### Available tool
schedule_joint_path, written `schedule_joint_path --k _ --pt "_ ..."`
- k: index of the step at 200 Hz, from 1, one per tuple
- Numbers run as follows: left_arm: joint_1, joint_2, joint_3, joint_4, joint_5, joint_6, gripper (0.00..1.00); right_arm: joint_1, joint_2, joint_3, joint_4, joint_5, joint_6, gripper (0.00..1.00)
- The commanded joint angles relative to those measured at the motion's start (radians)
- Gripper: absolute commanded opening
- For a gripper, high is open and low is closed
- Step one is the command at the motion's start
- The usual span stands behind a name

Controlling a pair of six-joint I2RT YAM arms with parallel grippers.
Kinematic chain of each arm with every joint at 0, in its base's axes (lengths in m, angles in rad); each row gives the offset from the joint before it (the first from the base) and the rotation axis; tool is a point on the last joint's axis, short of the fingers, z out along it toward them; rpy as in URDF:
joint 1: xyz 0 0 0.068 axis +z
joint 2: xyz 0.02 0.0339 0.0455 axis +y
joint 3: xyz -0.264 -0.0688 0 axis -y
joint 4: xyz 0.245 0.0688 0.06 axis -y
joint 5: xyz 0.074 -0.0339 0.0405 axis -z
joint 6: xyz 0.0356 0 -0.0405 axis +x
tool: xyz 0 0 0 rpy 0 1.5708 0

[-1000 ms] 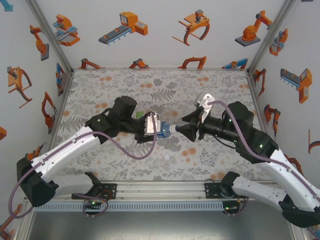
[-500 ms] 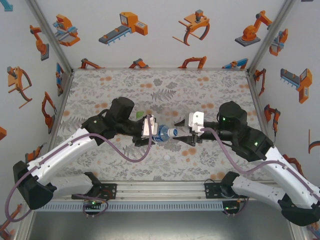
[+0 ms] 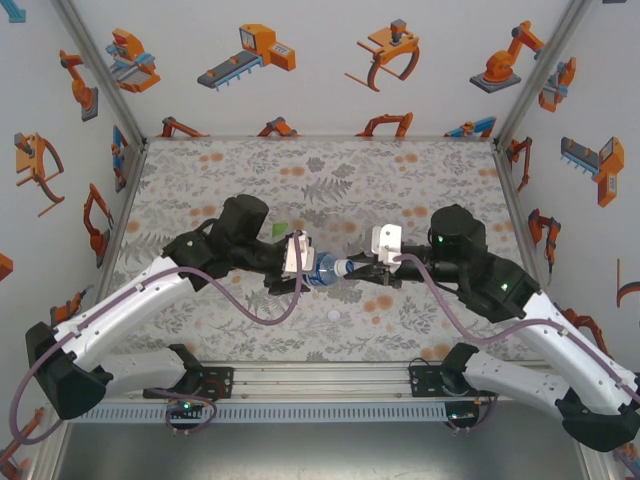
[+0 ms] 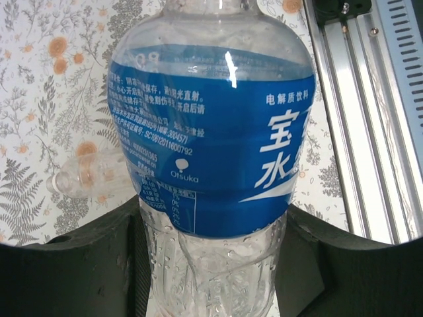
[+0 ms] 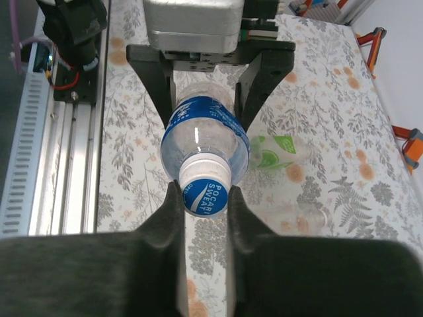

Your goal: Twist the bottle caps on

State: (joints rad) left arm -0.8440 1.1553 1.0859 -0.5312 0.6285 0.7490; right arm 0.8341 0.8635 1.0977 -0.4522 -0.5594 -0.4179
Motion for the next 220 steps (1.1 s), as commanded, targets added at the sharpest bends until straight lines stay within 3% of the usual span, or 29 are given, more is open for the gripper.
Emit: schedule_joint_path --k 1,38,65,80,94,138,148,161,176,220 --pt "-0.006 -0.016 0.007 -0.001 0.006 0.010 0.00 0.000 -0.008 -0.033 0.116 0.044 0.218 0.01" --pt "-0.006 -0.008 -0.007 0.044 -0.064 0.009 0.00 0.000 -0.008 -0.128 0.269 0.347 0.930 0.00" --pt "-0.006 0.010 -0.023 0.117 -0.100 -0.001 0.00 0.000 0.032 -0.126 0.129 0.528 1.455 0.00" --pt "-0.006 0.026 -0.025 0.146 -0.115 -0.001 0.00 -0.001 0.047 -0.140 0.088 0.548 1.644 0.00" --pt "-0.006 0.040 -0.022 0.159 -0.116 0.002 0.00 0.000 0.058 -0.138 0.076 0.557 1.706 0.00" --pt "-0.006 0.075 -0.007 0.168 -0.092 0.013 0.00 0.000 0.059 -0.087 0.021 0.629 1.626 0.00" --pt "-0.006 0.077 -0.006 0.166 -0.087 0.017 0.00 0.000 0.044 -0.087 0.033 0.636 1.557 0.18" --pt "-0.007 0.077 -0.003 0.157 -0.088 0.017 0.00 -0.001 0.023 -0.070 0.038 0.645 1.416 0.45" --pt "-0.006 0.076 0.001 0.141 -0.087 0.018 0.00 -0.001 0.001 -0.039 0.049 0.640 1.220 0.57" --pt "-0.005 0.060 0.009 0.092 -0.064 0.016 0.00 -0.001 -0.053 -0.014 0.117 0.407 0.581 0.61"
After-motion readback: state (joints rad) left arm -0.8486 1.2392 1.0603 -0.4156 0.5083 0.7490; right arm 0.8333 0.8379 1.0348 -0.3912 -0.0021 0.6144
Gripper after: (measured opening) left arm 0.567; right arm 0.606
